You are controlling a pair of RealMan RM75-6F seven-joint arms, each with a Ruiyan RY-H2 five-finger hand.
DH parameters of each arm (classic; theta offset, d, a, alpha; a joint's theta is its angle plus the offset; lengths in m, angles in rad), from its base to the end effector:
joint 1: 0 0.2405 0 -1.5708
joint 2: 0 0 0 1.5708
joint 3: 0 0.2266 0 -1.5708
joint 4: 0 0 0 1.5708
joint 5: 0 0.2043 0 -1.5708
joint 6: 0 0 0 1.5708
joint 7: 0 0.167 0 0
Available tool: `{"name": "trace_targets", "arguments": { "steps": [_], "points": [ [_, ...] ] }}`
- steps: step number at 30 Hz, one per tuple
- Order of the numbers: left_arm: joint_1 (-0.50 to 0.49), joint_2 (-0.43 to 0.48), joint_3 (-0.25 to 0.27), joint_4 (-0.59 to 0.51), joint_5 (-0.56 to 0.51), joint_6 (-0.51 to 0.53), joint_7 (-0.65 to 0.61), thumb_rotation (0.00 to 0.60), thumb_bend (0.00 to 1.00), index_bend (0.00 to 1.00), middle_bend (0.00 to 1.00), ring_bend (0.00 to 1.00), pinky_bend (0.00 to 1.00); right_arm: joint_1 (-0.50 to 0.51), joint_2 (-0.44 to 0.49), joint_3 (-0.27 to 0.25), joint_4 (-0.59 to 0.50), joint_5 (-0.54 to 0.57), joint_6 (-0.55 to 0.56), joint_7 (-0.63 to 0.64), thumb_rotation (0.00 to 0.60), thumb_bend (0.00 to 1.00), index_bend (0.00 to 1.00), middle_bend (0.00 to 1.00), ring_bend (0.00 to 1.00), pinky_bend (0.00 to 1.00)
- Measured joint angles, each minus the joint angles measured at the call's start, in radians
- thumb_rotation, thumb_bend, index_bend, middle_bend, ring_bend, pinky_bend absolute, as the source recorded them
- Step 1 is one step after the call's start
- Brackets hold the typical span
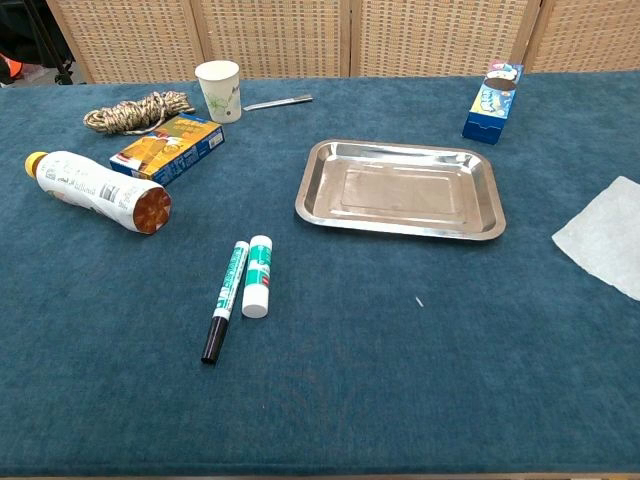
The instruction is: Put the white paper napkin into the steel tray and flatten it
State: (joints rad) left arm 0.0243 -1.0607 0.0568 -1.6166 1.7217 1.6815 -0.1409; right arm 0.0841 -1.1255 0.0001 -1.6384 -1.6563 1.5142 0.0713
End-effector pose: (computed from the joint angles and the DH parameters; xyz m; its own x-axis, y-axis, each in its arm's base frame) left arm -0.2667 0.1469 0.1659 0.3041 -0.0241 0.9523 0.9435 -0.1306 -0.3046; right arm -0.2552 -0.1882 0.1342 0.3099 -0.0363 0.9501 -0.9401 -0.1607 0.3005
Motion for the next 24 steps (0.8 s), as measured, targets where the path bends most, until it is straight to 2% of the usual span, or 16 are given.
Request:
{"name": "trace_targets", "arguments": {
  "steps": [4, 11, 16, 18, 24],
  "points": [
    [0.0, 0.005, -0.003, 0.001, -0.013, -0.002, -0.016, 0.6, 0.0, 0.0, 0.0, 0.0, 0.0, 0.002, 0.0, 0.008, -0.003, 0.007, 0.001, -0.003, 0.6, 0.0, 0.09, 0.0, 0.0, 0.0],
    [0.004, 0.011, -0.005, 0.0, -0.012, 0.008, -0.029, 0.6, 0.0, 0.0, 0.0, 0.0, 0.0, 0.014, -0.015, -0.003, 0.007, -0.002, -0.029, -0.027, 0.6, 0.02, 0.16, 0.0, 0.0, 0.0],
    [0.006, 0.008, -0.006, 0.005, -0.01, 0.012, -0.027, 0.6, 0.0, 0.0, 0.0, 0.0, 0.0, 0.041, -0.015, -0.007, -0.001, -0.019, -0.067, -0.035, 0.6, 0.19, 0.21, 0.0, 0.0, 0.0],
    [0.004, 0.006, -0.008, 0.003, -0.017, 0.003, -0.022, 0.6, 0.0, 0.0, 0.0, 0.0, 0.0, 0.063, -0.01, -0.004, -0.015, -0.024, -0.099, -0.035, 0.6, 0.28, 0.26, 0.0, 0.0, 0.0],
    [-0.006, 0.0, -0.021, -0.017, -0.051, -0.027, 0.015, 0.6, 0.0, 0.0, 0.0, 0.0, 0.0, 0.215, 0.033, 0.049, -0.132, 0.018, -0.327, -0.087, 0.6, 0.49, 0.32, 0.0, 0.0, 0.0]
  ]
}}
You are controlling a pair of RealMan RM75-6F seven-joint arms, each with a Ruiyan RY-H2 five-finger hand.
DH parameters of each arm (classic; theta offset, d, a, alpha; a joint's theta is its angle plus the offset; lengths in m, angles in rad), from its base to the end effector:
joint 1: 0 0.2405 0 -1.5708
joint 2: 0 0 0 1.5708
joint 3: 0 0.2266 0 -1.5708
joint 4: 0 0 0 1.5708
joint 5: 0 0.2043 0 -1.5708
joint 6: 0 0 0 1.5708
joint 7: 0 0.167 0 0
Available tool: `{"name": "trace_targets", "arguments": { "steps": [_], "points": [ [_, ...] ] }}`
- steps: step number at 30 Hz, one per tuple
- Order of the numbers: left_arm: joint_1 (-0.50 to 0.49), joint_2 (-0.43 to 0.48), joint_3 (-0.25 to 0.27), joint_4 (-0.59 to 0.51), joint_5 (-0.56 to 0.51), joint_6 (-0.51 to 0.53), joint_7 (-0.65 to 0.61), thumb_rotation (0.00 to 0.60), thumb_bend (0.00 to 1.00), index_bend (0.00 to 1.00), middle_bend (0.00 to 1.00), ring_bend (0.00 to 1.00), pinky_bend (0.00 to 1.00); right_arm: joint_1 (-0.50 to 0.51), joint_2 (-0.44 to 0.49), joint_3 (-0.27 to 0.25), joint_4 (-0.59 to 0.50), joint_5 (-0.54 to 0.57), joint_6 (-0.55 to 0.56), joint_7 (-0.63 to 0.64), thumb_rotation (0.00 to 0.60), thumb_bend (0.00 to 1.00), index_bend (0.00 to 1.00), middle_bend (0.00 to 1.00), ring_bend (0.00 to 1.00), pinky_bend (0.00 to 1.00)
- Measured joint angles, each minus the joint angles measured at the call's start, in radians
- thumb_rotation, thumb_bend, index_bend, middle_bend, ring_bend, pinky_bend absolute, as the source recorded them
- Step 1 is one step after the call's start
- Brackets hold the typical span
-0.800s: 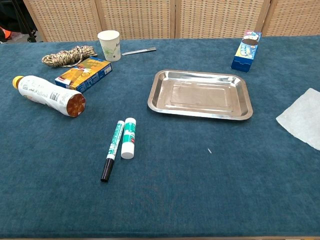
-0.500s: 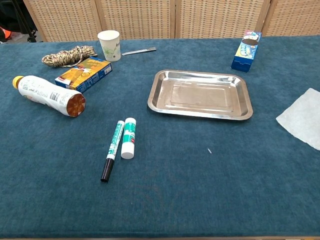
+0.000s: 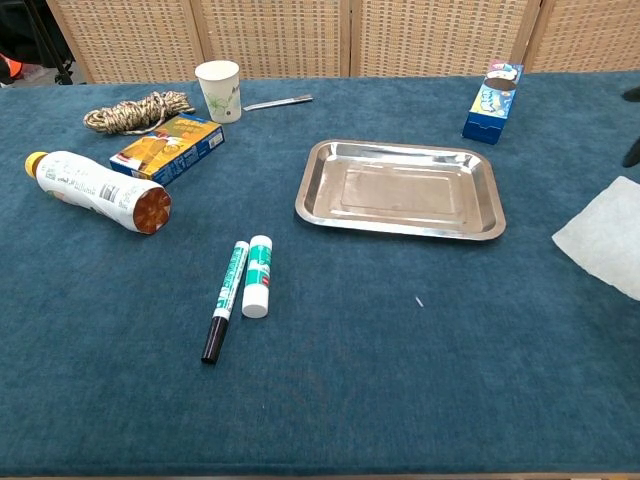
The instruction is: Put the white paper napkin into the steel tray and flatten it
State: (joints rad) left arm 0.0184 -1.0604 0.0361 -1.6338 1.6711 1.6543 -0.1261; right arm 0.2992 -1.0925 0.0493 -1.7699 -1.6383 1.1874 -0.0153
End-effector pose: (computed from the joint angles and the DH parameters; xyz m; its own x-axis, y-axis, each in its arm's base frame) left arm -0.2708 0.1537 0.1672 0.3089 -0.0287 0.9507 0.9468 -0.0855 -0.3102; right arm -0.2001 -0.2366 0.0925 0.3852 -0.2229 0.8955 -0.8864 -0.3593 0.2919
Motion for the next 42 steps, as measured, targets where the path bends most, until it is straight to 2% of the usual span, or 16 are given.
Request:
{"name": "trace_targets", "arguments": {
  "steps": [3, 7, 11, 15, 22, 30, 42],
  "points": [
    [-0.005, -0.003, -0.004, -0.004, -0.014, -0.017, 0.013, 0.6, 0.0, 0.0, 0.0, 0.0, 0.0, 0.077, 0.008, 0.038, -0.041, 0.065, -0.106, -0.074, 0.6, 0.52, 0.33, 0.0, 0.0, 0.0],
    [-0.014, -0.005, -0.011, -0.01, -0.037, -0.041, 0.024, 0.6, 0.0, 0.0, 0.0, 0.0, 0.0, 0.163, -0.013, 0.083, -0.045, 0.178, -0.207, -0.183, 0.6, 0.52, 0.33, 0.0, 0.0, 0.0],
    [-0.021, -0.007, -0.018, -0.014, -0.054, -0.057, 0.033, 0.6, 0.0, 0.0, 0.0, 0.0, 0.0, 0.239, -0.06, 0.115, 0.002, 0.296, -0.287, -0.286, 0.6, 0.52, 0.33, 0.0, 0.0, 0.0],
    [-0.028, -0.009, -0.024, -0.019, -0.072, -0.077, 0.045, 0.6, 0.0, 0.0, 0.0, 0.0, 0.0, 0.292, -0.113, 0.125, 0.093, 0.352, -0.336, -0.338, 0.6, 0.53, 0.33, 0.0, 0.0, 0.0],
    [-0.034, -0.014, -0.03, -0.027, -0.091, -0.093, 0.067, 0.6, 0.0, 0.0, 0.0, 0.0, 0.0, 0.348, -0.168, 0.095, 0.238, 0.358, -0.394, -0.344, 0.6, 0.54, 0.33, 0.0, 0.0, 0.0],
    [-0.037, -0.021, -0.03, -0.034, -0.097, -0.102, 0.092, 0.6, 0.0, 0.0, 0.0, 0.0, 0.0, 0.364, -0.178, 0.041, 0.288, 0.3, -0.413, -0.302, 0.6, 0.54, 0.33, 0.0, 0.0, 0.0],
    [-0.038, -0.022, -0.031, -0.035, -0.101, -0.107, 0.1, 0.6, 0.0, 0.0, 0.0, 0.0, 0.0, 0.38, -0.197, 0.007, 0.348, 0.261, -0.414, -0.262, 0.6, 0.54, 0.33, 0.0, 0.0, 0.0]
  ]
}}
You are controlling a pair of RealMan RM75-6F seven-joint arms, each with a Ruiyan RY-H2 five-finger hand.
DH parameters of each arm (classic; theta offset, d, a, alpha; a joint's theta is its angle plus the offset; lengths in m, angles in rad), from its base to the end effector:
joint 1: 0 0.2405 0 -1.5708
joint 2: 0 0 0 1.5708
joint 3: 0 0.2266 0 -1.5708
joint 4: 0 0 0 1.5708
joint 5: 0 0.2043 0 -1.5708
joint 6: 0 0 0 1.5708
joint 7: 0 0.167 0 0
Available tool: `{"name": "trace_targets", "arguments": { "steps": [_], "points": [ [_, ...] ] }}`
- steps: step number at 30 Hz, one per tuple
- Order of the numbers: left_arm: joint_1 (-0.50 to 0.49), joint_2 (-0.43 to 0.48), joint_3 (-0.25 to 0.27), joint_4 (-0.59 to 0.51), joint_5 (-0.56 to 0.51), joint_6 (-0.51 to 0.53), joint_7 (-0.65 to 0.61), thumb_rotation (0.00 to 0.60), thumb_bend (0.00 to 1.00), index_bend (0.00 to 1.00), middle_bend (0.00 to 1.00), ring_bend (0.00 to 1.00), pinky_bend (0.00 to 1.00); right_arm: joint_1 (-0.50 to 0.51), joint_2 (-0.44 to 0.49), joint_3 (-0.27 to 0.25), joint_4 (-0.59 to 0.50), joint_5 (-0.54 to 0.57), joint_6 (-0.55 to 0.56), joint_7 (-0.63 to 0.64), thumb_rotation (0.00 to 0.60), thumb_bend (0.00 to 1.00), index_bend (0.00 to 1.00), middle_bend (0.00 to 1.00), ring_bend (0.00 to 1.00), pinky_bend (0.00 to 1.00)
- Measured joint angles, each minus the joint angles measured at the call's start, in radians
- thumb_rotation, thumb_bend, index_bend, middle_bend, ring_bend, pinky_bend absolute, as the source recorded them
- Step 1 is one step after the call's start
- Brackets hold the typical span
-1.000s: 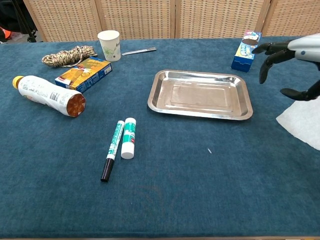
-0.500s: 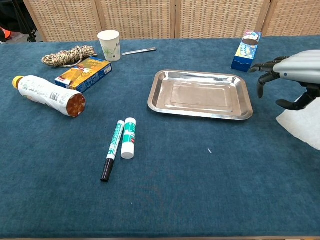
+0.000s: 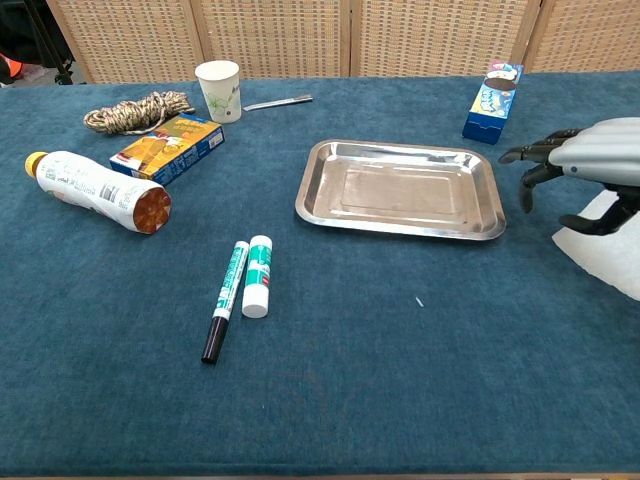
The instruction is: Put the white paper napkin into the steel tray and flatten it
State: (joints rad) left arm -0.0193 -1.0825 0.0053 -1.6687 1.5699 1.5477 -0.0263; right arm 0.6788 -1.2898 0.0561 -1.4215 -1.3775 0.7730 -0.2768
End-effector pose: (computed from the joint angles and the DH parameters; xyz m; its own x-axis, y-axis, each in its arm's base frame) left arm -0.2766 0.1712 0.1536 0.3564 0.0215 0.9341 0.9343 -0.0159 -0.3561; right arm -0.2060 -0.3359 0.0250 0.7567 -0.2774 0.5920 -0.6397 -0.5011 0.5828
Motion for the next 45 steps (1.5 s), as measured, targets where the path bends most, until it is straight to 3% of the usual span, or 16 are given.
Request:
{"name": "trace_targets", "arguments": {
  "steps": [30, 39, 45],
  "points": [
    [-0.003, 0.001, 0.001, -0.003, -0.002, -0.007, 0.003, 0.6, 0.0, 0.0, 0.0, 0.0, 0.0, -0.024, -0.096, -0.053, 0.157, -0.044, 0.062, 0.037, 0.6, 0.52, 0.33, 0.0, 0.0, 0.0],
    [-0.002, 0.001, 0.0, -0.002, -0.003, -0.005, 0.0, 0.6, 0.0, 0.0, 0.0, 0.0, 0.0, -0.029, -0.118, -0.06, 0.197, -0.06, 0.074, 0.061, 0.6, 0.54, 0.57, 0.0, 0.0, 0.0],
    [-0.003, 0.002, -0.001, -0.002, -0.004, -0.006, -0.001, 0.6, 0.0, 0.0, 0.0, 0.0, 0.0, -0.034, -0.129, -0.065, 0.22, -0.067, 0.078, 0.084, 0.6, 0.57, 0.65, 0.0, 0.0, 0.0]
  ]
}}
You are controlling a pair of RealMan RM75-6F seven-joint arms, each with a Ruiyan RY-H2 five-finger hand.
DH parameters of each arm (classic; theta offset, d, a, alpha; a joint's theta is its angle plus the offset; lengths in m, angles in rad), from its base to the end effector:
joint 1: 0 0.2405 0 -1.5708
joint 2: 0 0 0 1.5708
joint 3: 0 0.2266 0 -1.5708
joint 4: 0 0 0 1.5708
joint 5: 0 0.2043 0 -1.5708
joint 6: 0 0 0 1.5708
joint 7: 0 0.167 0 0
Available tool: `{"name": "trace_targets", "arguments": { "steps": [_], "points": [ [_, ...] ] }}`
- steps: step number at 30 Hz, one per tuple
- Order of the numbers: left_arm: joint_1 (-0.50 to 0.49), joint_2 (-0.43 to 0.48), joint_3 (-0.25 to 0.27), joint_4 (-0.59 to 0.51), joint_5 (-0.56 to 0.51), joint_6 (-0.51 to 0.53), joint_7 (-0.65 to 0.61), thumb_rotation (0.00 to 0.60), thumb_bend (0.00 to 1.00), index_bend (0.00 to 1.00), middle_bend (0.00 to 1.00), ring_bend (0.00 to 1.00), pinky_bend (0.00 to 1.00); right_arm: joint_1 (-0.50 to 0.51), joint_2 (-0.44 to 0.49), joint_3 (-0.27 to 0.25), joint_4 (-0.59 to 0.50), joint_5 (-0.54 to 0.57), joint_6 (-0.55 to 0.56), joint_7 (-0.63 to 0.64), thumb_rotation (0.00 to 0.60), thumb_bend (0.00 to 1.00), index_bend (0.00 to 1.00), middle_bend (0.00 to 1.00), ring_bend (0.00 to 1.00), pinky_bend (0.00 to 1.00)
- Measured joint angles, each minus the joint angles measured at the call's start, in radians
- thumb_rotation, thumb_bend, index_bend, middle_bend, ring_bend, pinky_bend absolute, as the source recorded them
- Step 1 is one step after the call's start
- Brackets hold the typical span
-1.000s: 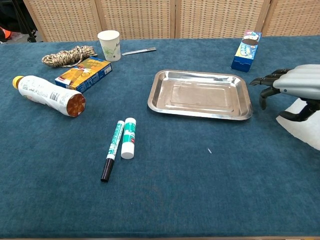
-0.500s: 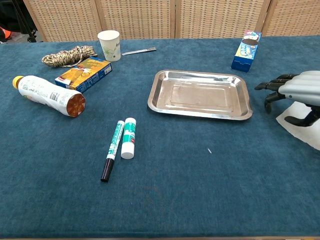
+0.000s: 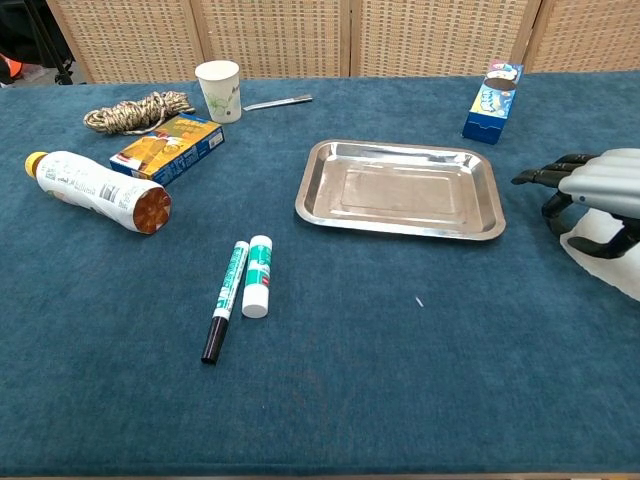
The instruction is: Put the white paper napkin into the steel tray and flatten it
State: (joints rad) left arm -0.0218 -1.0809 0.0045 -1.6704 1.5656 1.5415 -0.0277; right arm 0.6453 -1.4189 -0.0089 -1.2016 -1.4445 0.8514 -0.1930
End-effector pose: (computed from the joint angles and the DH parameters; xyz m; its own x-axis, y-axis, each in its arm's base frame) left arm -0.2770 0.1721 0.1533 0.3550 0.0259 0.9345 0.9349 -0.0138 -0.3547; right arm -0.2417 -0.3347 0.0090 0.7721 -0.2592 0.5802 -0.6246 -0.4779 0.6177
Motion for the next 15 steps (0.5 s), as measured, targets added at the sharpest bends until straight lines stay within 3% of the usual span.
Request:
{"name": "trace_targets", "arguments": {
  "steps": [7, 15],
  "points": [
    [0.0, 0.001, 0.0, -0.002, 0.0, -0.001, 0.0, 0.6, 0.0, 0.0, 0.0, 0.0, 0.0, -0.004, -0.007, 0.008, 0.016, -0.029, 0.045, 0.08, 0.6, 0.57, 0.66, 0.0, 0.0, 0.0],
    [0.001, 0.005, 0.003, -0.003, 0.006, 0.003, -0.008, 0.6, 0.0, 0.0, 0.0, 0.0, 0.0, 0.008, 0.021, 0.053, -0.064, -0.038, 0.093, 0.103, 0.6, 0.61, 0.67, 0.0, 0.0, 0.0]
  ]
}}
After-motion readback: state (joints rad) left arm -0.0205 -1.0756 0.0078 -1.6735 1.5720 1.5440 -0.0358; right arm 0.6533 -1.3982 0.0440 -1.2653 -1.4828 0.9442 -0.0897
